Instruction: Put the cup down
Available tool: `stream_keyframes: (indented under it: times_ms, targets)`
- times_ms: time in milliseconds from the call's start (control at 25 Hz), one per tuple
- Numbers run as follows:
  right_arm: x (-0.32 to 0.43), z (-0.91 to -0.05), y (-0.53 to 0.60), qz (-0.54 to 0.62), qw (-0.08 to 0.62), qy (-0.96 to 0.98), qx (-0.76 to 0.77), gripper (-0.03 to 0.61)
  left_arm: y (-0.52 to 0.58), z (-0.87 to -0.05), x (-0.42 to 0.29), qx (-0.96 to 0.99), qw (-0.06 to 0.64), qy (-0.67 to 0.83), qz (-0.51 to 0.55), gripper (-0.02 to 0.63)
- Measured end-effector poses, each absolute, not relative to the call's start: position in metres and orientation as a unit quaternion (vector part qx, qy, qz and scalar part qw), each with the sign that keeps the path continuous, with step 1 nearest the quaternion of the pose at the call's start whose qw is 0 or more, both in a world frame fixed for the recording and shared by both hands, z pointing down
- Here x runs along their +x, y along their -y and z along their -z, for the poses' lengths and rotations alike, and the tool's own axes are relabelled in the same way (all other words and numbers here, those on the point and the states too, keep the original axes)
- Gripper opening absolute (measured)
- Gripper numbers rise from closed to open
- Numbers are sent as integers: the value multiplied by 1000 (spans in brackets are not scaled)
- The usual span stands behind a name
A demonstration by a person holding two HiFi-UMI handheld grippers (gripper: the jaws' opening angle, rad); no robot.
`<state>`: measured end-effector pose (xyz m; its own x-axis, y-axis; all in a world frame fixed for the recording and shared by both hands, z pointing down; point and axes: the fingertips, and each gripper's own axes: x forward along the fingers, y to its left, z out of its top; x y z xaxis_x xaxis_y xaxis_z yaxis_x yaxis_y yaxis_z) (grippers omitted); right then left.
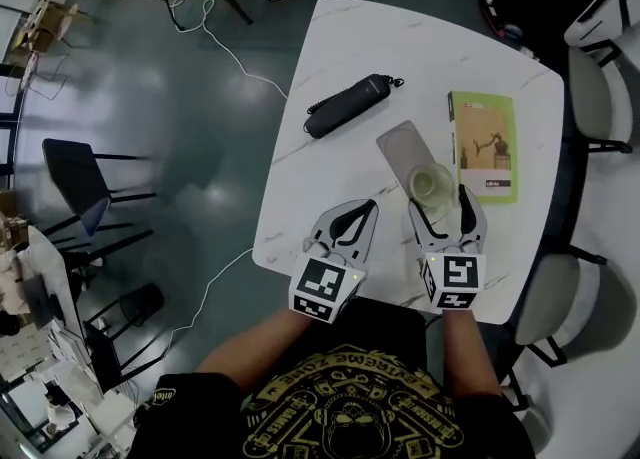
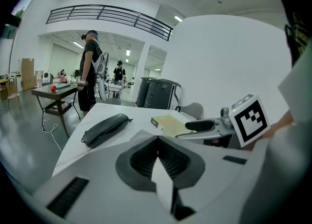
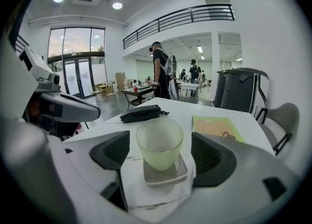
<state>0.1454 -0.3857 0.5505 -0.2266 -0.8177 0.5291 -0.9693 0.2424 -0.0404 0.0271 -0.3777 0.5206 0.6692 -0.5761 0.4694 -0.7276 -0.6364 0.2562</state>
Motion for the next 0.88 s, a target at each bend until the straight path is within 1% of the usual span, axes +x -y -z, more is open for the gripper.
stream_keyframes:
  times_ms: [400, 880]
  targets:
    - [126, -514, 339, -175, 186, 754, 605, 382, 340, -496, 5, 892, 223, 361, -155, 8]
    - [101, -472, 274, -157, 155, 742, 633, 380, 295, -468, -21, 907, 203, 347, -128, 9]
